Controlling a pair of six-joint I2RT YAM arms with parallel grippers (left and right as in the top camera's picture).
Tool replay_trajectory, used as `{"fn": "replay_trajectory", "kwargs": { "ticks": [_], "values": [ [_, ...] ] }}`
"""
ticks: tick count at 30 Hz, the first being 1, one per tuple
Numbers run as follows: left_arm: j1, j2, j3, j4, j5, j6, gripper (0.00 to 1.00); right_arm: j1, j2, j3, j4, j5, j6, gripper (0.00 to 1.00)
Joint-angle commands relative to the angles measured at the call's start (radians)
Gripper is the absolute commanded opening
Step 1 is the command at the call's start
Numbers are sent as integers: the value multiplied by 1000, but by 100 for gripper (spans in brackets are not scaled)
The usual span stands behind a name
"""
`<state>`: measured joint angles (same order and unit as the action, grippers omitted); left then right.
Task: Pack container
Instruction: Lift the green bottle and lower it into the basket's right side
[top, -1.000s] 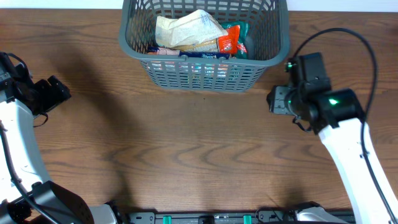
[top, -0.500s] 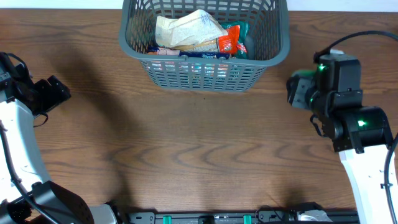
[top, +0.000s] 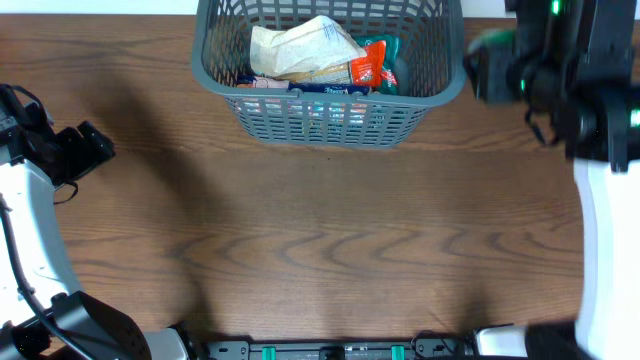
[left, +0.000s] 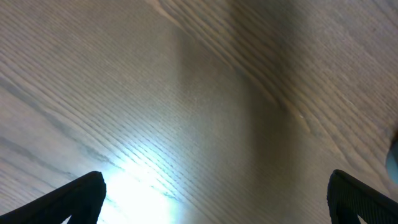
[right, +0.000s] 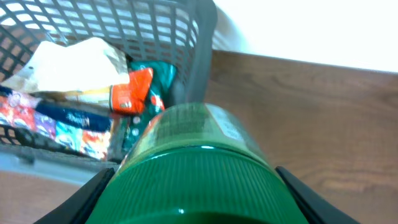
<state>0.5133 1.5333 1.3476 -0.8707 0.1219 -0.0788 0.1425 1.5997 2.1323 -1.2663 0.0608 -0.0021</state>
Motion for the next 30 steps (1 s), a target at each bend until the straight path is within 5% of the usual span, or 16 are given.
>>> {"fn": "replay_trajectory", "kwargs": {
  "ticks": [1, 7, 30],
  "values": [
    [-2, -13, -3, -2, 2, -1, 99, 3, 128, 211, -36, -58, -60, 1],
    [-4, -13, -3, -2, 2, -1, 99, 9, 303, 401, -41, -156, -121, 1],
    [-35, -13, -3, 6, 1, 41, 99, 62, 667, 400, -10, -163, -269, 1]
  ]
}}
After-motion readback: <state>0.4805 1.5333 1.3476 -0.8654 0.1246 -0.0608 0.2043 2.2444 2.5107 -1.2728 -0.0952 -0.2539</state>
